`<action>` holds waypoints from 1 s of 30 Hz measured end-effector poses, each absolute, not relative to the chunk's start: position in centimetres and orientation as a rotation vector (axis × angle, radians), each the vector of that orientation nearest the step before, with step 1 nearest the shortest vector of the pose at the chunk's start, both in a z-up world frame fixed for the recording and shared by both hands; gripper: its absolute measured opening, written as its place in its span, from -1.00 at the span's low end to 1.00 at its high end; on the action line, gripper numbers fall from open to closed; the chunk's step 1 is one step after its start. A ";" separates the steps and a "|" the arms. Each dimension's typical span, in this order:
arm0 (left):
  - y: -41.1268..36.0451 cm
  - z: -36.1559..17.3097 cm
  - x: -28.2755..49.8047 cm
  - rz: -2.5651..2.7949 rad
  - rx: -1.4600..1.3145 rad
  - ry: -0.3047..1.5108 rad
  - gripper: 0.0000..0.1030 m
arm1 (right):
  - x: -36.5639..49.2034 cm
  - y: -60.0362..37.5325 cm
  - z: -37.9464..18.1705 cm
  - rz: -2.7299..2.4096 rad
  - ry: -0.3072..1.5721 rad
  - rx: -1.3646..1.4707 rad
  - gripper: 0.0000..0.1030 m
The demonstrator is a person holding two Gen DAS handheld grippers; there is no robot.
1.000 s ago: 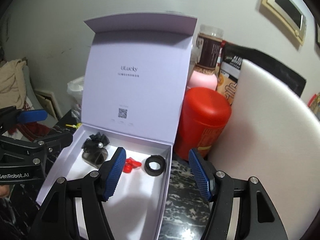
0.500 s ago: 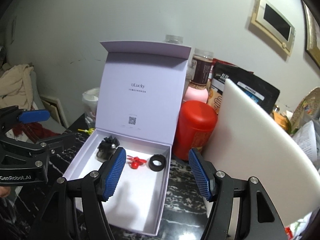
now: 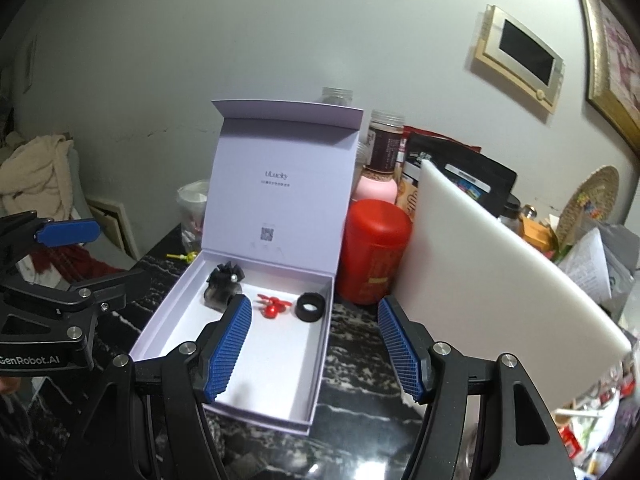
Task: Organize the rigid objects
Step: 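Withdraw both tools from the box toward the objects on the table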
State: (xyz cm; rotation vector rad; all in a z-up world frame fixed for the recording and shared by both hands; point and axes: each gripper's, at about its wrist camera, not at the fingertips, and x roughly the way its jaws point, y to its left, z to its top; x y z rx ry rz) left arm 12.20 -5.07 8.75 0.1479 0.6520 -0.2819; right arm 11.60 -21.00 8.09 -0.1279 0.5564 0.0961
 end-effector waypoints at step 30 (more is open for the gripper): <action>-5.8 2.7 4.5 -0.352 0.167 0.736 0.59 | 2.7 -22.5 2.2 0.058 0.634 -0.057 0.30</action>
